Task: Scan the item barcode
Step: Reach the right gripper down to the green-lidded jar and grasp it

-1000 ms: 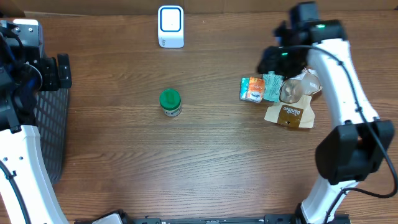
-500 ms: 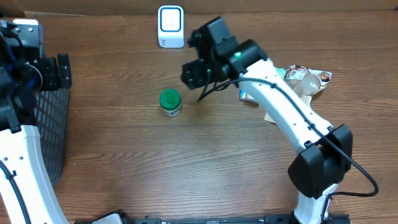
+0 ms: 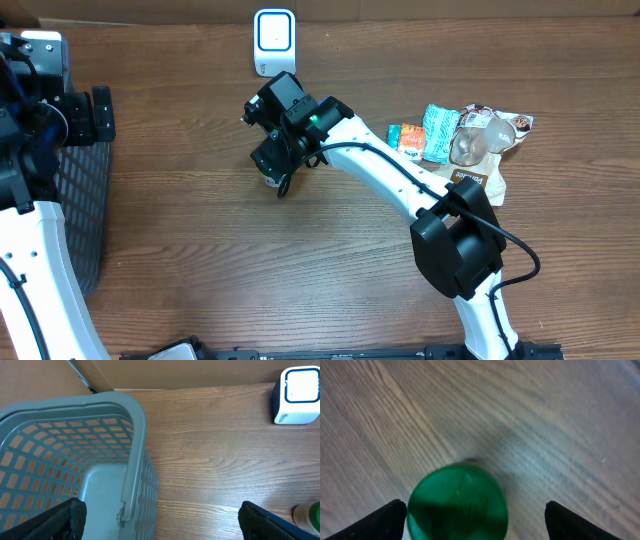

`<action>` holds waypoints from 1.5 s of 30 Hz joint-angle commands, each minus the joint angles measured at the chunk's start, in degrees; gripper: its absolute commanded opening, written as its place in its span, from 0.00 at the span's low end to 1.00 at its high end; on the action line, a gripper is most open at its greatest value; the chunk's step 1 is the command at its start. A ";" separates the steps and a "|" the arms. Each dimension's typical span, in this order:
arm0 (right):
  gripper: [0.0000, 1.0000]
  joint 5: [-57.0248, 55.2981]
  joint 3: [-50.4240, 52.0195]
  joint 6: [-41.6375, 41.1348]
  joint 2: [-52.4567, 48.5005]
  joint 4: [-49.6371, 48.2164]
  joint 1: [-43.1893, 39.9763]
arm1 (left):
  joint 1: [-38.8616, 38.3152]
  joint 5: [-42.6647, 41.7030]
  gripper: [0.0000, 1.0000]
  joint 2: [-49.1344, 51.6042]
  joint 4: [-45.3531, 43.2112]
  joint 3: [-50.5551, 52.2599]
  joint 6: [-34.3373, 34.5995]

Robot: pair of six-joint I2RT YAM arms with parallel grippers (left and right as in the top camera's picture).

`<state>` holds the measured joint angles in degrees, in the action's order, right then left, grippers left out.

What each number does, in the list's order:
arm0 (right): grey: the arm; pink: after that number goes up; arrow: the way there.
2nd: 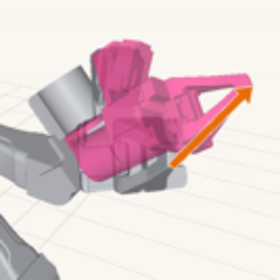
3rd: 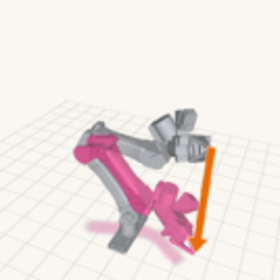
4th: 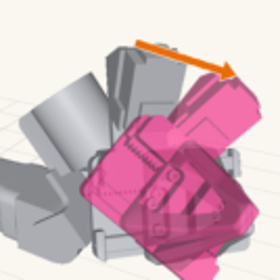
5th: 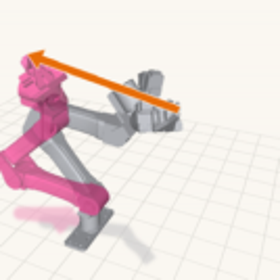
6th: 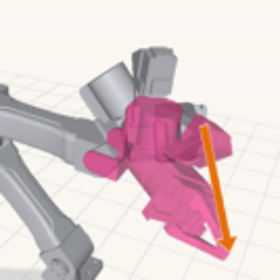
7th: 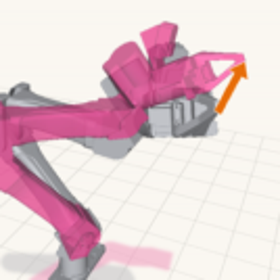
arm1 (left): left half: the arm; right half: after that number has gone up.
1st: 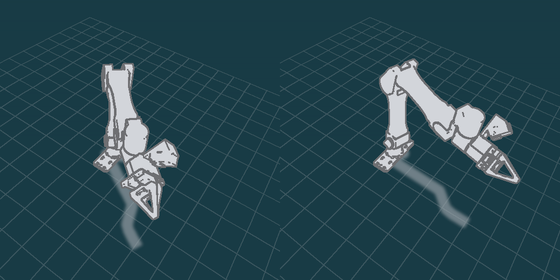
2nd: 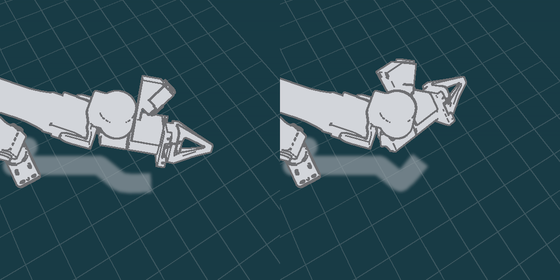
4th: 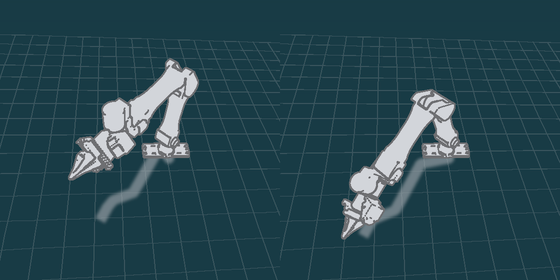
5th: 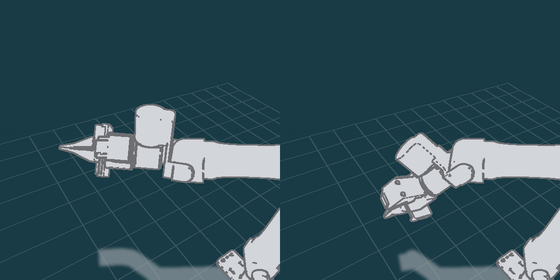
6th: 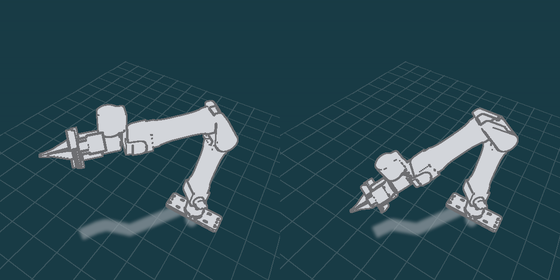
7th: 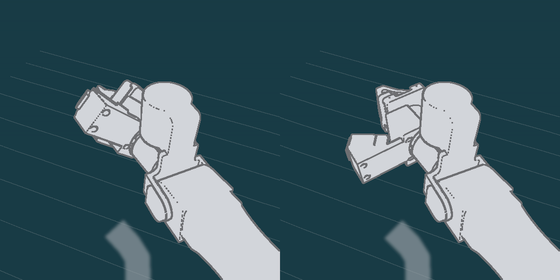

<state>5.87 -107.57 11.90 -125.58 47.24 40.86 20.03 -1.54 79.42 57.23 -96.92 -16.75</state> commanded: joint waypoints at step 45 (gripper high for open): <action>0.77 -3.30 0.35 1.42 -4.42 0.04 0.28 | 0.20 -0.42 1.00 -0.02 -0.22 -1.18 -1.05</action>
<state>6.09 -107.55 12.86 -129.29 46.92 41.30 20.03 -1.54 79.42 57.23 -96.92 -16.75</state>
